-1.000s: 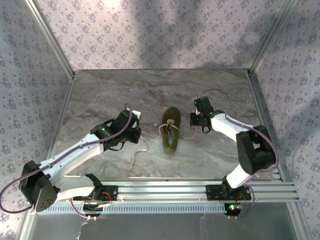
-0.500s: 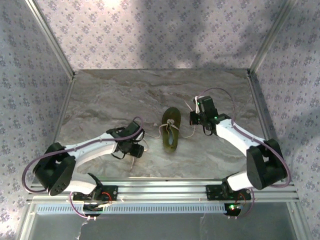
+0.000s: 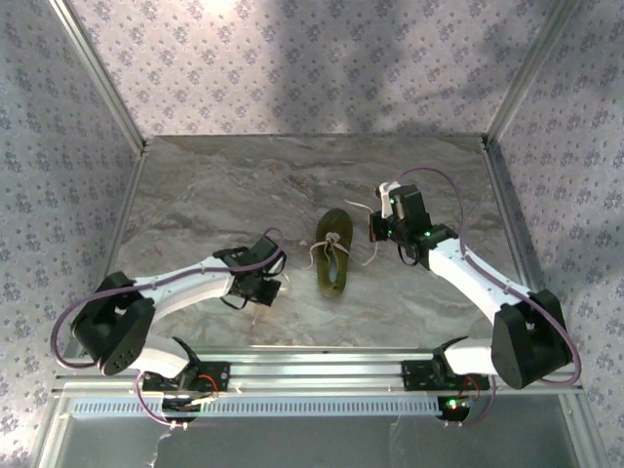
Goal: Tie the shoes
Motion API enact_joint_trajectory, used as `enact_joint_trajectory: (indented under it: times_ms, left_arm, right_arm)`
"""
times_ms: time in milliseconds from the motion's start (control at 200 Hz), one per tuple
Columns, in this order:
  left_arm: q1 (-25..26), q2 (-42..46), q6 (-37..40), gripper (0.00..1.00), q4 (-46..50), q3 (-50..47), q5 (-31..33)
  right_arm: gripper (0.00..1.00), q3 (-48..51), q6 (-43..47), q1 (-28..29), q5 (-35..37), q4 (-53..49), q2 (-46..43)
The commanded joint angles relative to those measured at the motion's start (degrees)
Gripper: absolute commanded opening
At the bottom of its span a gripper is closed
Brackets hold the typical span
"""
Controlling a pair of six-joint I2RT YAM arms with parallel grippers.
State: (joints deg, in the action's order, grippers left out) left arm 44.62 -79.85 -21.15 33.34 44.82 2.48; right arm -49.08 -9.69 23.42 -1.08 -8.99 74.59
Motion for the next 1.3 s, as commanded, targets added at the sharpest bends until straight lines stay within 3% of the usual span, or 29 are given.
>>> enact_joint_trajectory:
  times_ms: [0,125,305,595,680,785,860,1109,1294]
  left_arm:
    - [-0.2,4.7,2.4,0.0,4.8,7.6,1.2]
    - [0.8,6.2,2.8,0.0,6.9,12.9,0.4]
    - [6.8,3.4,1.0,0.0,5.9,17.3,0.1]
    - [19.9,-9.9,-0.4,0.0,-6.4,24.4,-2.9]
    - [20.9,-13.4,0.0,0.09,-7.8,26.8,-4.7]
    - [20.9,-13.9,0.6,0.4,-9.1,27.9,-4.8]
    - [20.9,-12.3,2.2,0.51,-7.9,27.9,-3.0]
    - [12.9,2.9,-0.8,0.56,-3.4,17.2,1.6]
    - [2.4,20.5,-10.3,0.59,1.5,6.0,7.5]
  right_arm:
    - [0.0,1.1,2.0,0.5,-2.0,0.3,-1.9]
    - [0.0,1.8,2.7,0.4,-3.1,0.1,-3.0]
    - [0.0,1.9,2.3,-0.1,-3.7,-1.1,-3.4]
    - [0.0,0.4,0.5,-2.4,-7.7,-3.2,-3.2]
    - [0.0,-0.3,0.5,-2.8,-8.6,-4.4,-3.4]
    - [0.0,-0.9,1.1,-3.2,-9.9,-6.2,-4.1]
    - [0.0,-1.5,1.8,-3.1,-10.6,-7.6,-4.6]
    - [0.0,-3.0,5.9,2.4,-12.9,-11.7,-5.9]
    - [0.0,-8.4,7.6,14.7,-9.6,-16.9,-4.1]
